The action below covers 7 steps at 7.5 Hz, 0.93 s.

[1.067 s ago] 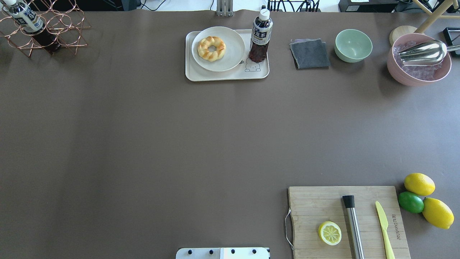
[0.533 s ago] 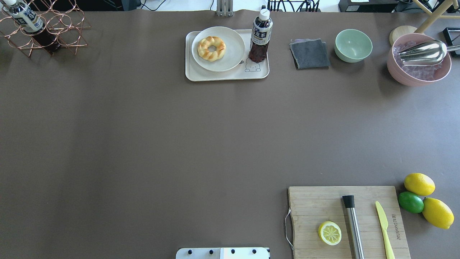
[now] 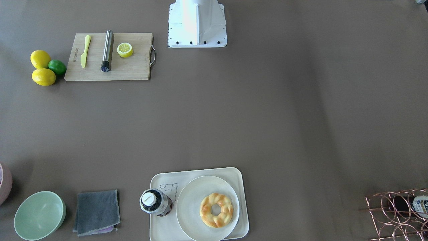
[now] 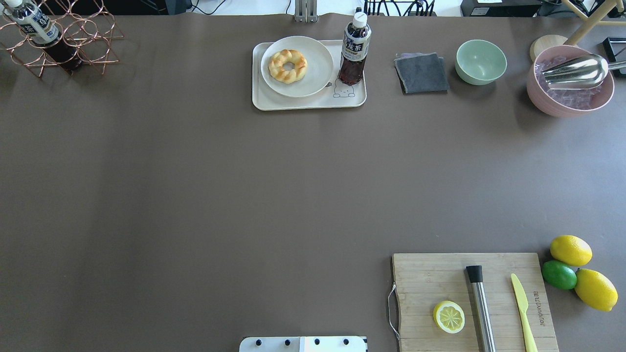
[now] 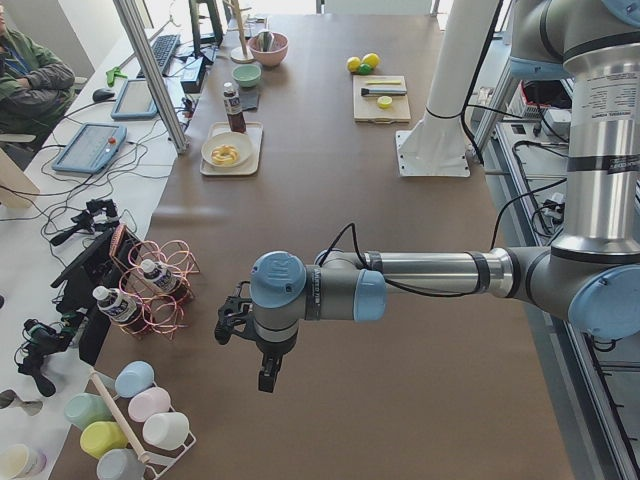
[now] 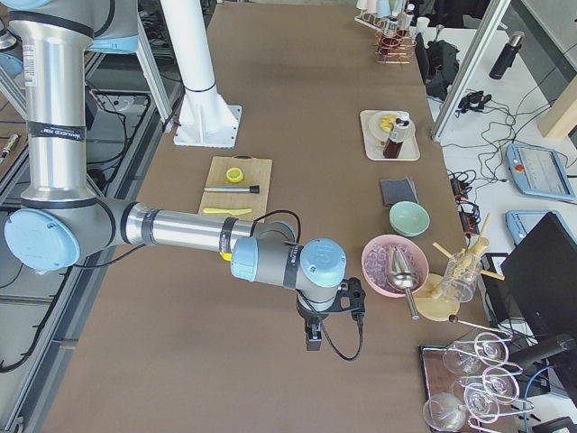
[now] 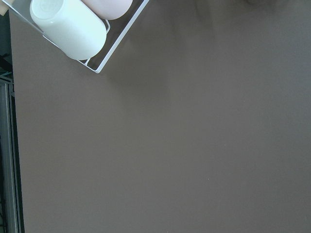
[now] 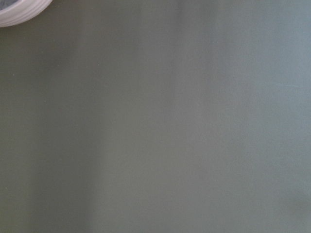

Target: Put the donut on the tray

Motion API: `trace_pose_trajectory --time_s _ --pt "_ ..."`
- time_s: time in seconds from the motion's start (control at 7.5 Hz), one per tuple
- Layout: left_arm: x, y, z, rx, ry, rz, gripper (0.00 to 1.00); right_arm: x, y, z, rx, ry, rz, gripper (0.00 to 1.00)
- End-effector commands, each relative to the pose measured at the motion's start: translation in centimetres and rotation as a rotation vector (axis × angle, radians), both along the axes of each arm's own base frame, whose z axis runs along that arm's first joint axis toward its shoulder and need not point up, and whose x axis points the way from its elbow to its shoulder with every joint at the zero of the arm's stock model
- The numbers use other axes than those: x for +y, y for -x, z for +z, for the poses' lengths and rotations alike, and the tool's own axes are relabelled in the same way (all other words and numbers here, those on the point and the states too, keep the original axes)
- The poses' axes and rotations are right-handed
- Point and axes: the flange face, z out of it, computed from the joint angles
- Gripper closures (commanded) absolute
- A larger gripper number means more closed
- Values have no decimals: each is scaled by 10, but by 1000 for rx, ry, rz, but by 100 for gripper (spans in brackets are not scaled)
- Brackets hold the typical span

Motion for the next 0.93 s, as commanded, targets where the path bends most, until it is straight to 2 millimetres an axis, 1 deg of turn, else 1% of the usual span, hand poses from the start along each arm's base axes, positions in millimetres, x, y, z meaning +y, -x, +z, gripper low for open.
trace_pose_trajectory --time_s 0.0,0.8 --pt "0 0 0 0 0 -1 2 -1 0 -1 2 -1 0 0" --pt "1 0 1 -5 -25 1 2 -1 0 -1 2 -3 -2 0"
